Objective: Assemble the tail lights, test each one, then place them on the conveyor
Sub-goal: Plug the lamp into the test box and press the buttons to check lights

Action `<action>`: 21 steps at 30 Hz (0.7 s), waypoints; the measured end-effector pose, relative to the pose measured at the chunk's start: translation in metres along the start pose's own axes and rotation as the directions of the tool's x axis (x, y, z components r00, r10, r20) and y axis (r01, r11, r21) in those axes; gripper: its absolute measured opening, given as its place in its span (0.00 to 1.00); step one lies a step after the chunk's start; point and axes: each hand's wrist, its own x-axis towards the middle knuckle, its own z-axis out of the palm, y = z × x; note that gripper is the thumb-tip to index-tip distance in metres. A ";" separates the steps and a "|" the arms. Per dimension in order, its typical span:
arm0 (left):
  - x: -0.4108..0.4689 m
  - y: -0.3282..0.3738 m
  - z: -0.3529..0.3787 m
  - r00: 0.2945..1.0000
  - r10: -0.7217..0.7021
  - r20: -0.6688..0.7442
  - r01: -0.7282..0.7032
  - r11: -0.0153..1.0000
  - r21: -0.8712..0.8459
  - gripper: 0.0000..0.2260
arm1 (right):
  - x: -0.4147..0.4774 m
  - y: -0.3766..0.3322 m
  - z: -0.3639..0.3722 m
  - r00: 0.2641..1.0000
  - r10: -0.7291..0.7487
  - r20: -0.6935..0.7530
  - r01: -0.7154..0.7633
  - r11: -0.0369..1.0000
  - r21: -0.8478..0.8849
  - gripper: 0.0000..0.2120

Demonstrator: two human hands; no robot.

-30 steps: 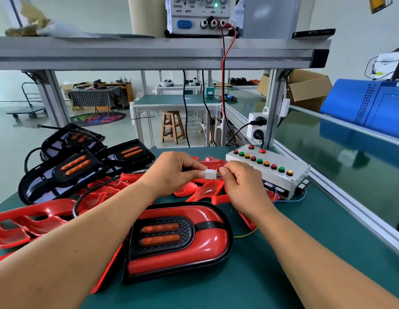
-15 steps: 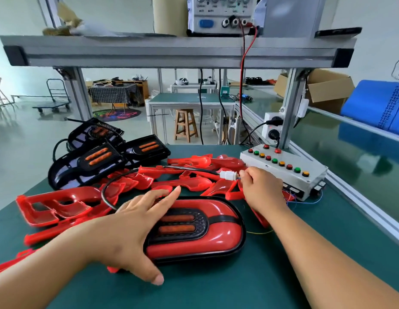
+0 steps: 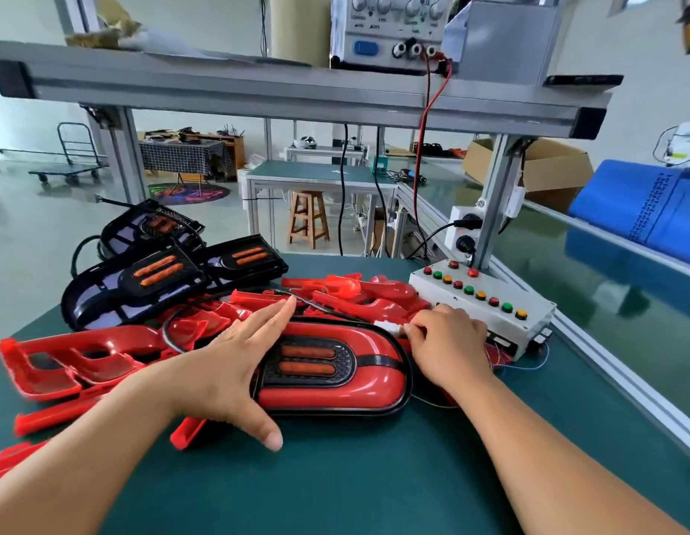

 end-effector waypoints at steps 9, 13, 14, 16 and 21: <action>-0.011 -0.010 -0.013 0.997 -0.061 0.055 0.060 0.998 0.029 0.64 | 0.045 0.003 -0.010 0.989 0.059 0.133 -0.038 0.986 -0.161 0.28; -0.010 -0.007 -0.015 0.998 -0.043 0.044 0.044 0.999 -0.007 0.59 | 0.069 -0.004 -0.004 0.949 0.107 0.296 -0.033 0.969 -0.246 0.47; -0.011 -0.006 -0.015 0.999 -0.036 0.041 0.036 0.999 -0.006 0.59 | 0.072 -0.005 -0.002 0.946 0.110 0.305 -0.031 0.967 -0.254 0.47; -0.010 -0.006 -0.015 0.999 -0.021 0.028 0.020 1.000 0.004 0.59 | 0.077 -0.005 0.004 0.943 0.114 0.314 -0.022 0.959 -0.283 0.47; -0.012 -0.008 -0.015 1.000 -0.018 0.011 0.018 1.000 0.003 0.60 | 0.081 -0.003 0.010 0.947 0.124 0.297 -0.020 0.944 -0.330 0.47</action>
